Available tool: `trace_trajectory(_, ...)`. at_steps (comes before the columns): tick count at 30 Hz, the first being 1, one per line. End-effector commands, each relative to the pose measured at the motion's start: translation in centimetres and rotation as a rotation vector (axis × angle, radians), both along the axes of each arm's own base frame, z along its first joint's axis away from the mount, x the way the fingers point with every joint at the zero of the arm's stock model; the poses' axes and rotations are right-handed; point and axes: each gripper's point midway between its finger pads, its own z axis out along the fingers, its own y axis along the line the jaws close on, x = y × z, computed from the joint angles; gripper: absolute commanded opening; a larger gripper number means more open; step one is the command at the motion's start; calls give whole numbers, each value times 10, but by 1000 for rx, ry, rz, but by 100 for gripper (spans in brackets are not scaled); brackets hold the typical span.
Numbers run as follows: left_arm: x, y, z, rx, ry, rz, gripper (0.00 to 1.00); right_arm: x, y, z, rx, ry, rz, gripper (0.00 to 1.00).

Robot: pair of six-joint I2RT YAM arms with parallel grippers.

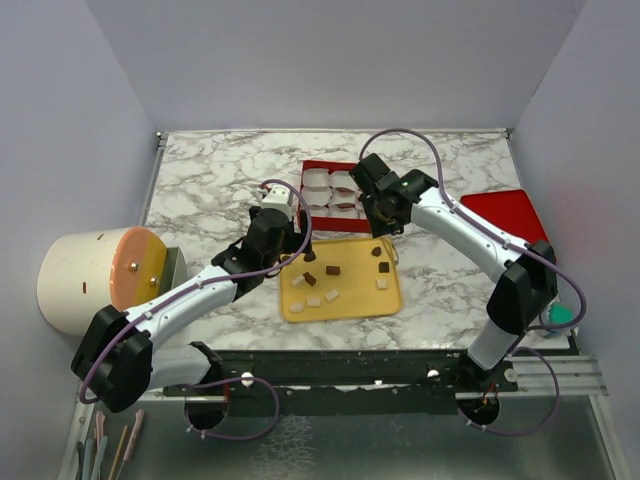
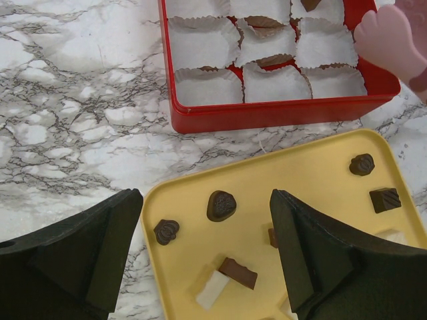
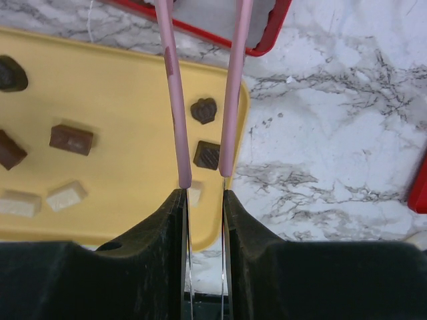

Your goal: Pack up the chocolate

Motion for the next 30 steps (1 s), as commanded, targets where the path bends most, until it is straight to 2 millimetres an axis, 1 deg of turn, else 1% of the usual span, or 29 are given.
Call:
trace_trajectory(1,-2,-2,5,-12,-14,-10,87,28,-6,1,-8,-39,-13,12)
trace_trajectory(8,-1,-2,4,-9,-15,-11,87,49,-12,-20,-4,-11,-31,12)
trace_trajectory(13,-1,-1,4,-7,-16,-10,87,59,-12,-35,3,10,-32,12)
trace_trajectory(16,-1,-2,3,-5,-14,-10,87,65,-13,-41,6,16,-35,13)
trace_trajectory(20,0,-2,3,-3,-14,-9,87,69,-15,-45,9,22,-42,17)
trace_trajectory(30,-1,-2,2,-2,-12,-11,87,74,-17,-54,28,36,-53,24)
